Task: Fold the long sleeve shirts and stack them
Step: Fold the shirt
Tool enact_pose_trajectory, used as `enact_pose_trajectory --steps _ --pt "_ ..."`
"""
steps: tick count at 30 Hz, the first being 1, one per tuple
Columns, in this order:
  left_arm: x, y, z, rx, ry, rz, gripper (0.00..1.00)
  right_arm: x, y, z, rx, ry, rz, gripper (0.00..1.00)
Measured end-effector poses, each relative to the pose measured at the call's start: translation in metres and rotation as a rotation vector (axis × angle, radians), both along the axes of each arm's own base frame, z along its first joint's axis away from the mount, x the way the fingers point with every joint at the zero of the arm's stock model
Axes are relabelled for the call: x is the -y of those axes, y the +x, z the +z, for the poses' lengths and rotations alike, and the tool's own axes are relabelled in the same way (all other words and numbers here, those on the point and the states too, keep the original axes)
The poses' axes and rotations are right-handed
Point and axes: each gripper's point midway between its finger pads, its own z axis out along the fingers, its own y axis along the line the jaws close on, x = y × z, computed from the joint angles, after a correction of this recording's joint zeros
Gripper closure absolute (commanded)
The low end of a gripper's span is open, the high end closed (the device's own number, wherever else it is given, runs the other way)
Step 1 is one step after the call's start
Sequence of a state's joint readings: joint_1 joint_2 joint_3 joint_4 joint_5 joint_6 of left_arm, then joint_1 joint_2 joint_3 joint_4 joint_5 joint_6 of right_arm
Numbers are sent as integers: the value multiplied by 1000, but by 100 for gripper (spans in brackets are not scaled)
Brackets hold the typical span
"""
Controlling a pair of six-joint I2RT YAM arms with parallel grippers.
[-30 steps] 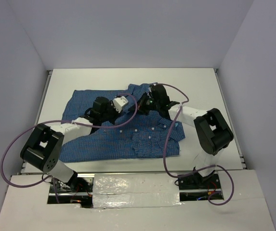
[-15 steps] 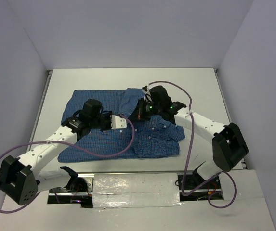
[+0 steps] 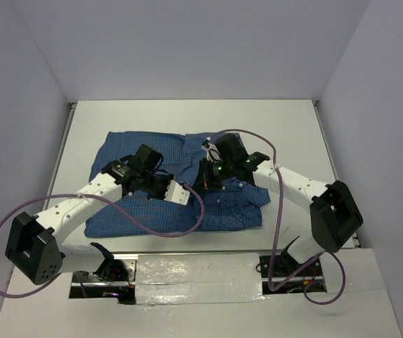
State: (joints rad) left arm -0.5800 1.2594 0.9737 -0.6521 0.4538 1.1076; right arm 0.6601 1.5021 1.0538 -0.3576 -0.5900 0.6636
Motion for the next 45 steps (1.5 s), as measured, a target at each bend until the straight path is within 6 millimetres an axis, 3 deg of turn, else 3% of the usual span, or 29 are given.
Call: enact_pose_trajectory --steps 10,16,20,24,28,34,37,41,45 --pt "1 10 -2 74 91 -144 100 5 1 -8 -43 52 11 100" --pt "21 48 1 70 95 -78 100 22 27 -11 -43 59 -60 100" --pt "29 65 -11 44 120 -64 100 34 43 -21 -53 44 -102 100" --pt "29 62 -11 42 132 -90 100 36 43 -21 -43 41 -103 100" --pt "24 47 2 56 136 -161 100 32 30 -11 -17 43 -80 100" --pt "14 13 45 116 90 -276 100 20 1 25 58 63 -6 100" --pt "15 1 57 114 49 -289 100 22 -7 38 90 74 11 100" --pt "21 4 54 61 22 -217 100 27 -7 35 94 54 3 100" --pt "27 20 38 -20 34 -91 96 34 3 25 79 33 -34 100"
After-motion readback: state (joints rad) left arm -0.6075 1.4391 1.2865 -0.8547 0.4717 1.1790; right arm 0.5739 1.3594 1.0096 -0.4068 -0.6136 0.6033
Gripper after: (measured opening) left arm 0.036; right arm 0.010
